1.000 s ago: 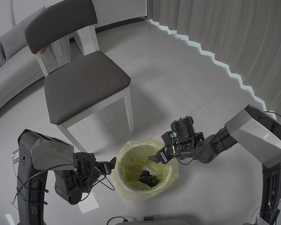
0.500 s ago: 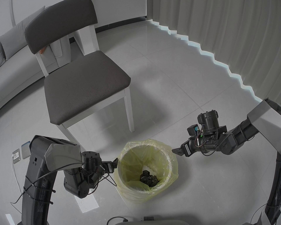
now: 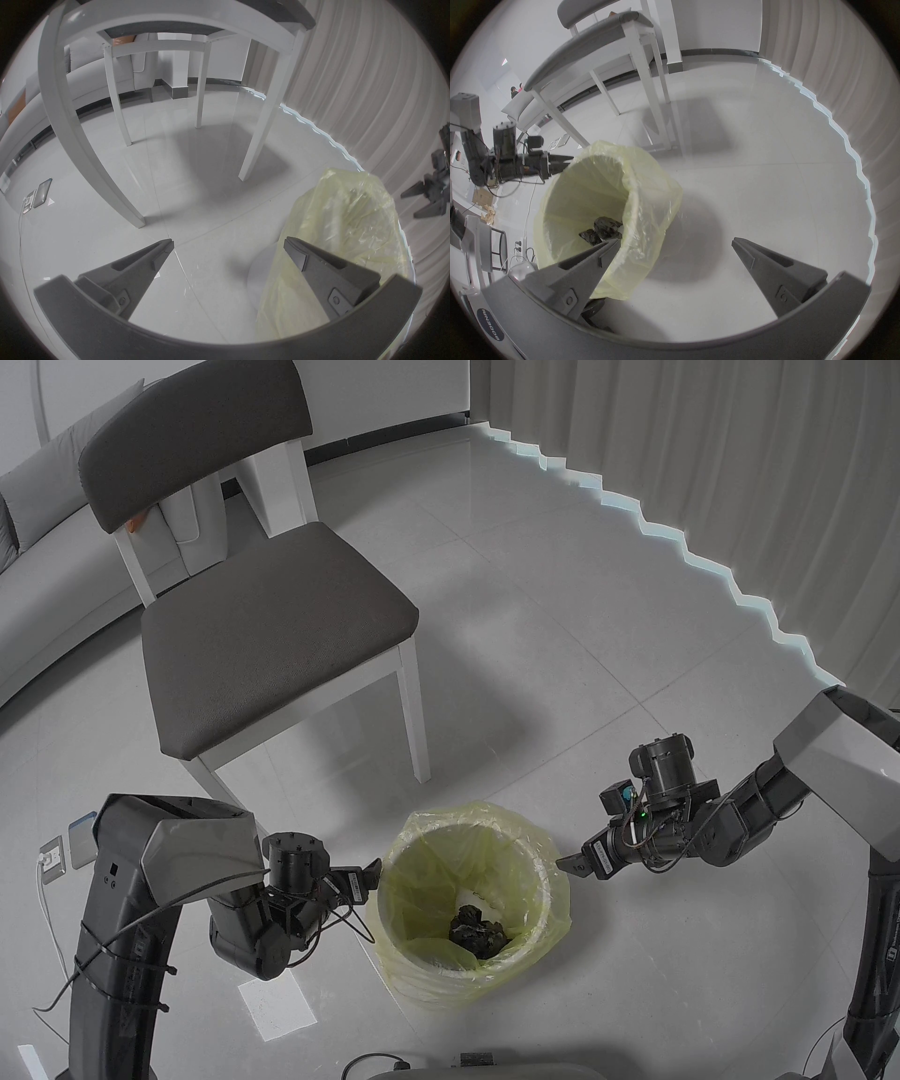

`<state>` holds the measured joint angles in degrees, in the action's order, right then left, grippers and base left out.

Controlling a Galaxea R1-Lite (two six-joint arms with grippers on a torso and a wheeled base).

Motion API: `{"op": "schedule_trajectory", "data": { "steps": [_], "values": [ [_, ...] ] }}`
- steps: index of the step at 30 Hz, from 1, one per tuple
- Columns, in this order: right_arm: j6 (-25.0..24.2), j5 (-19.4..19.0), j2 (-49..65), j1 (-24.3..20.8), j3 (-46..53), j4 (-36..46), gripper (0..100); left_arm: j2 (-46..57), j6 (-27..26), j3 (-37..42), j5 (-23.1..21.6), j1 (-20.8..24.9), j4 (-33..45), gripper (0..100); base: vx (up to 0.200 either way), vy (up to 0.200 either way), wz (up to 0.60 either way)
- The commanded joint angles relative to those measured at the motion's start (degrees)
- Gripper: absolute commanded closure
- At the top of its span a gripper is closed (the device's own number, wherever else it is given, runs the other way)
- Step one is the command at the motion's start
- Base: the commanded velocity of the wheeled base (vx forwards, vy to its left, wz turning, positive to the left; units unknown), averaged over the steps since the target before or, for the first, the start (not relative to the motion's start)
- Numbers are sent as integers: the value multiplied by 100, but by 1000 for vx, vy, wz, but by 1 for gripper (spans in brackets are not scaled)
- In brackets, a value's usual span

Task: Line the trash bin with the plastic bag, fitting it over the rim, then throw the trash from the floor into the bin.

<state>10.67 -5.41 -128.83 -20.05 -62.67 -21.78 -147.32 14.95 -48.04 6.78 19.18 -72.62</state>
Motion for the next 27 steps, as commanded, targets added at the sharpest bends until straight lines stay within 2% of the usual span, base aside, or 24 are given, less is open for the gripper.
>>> {"op": "schedule_trajectory", "data": {
  "steps": [1, 9, 17, 22, 27],
  "values": [
    [58, -4, -415, 54, -43, -10, 0, 415, 8, 252, -1, -2, -15, 0, 0, 0, 0],
    [93, -4, -951, 98, -360, -10, 0, 503, 0, 339, 34, -28, -15, 0, 0, 0, 0],
    [102, -135, -1557, 45, -1247, 157, 0, 600, -18, 436, 87, -2, -7, 0, 0, 0, 0],
    [225, -135, -2067, 45, -2205, 1071, 0, 854, -18, 691, 201, -2, -33, 0, 0, 0, 0],
    [278, -127, -2076, 63, -2372, 1475, 0, 1144, 8, 937, 254, -28, -51, 0, 0, 0, 0]
  ]
}}
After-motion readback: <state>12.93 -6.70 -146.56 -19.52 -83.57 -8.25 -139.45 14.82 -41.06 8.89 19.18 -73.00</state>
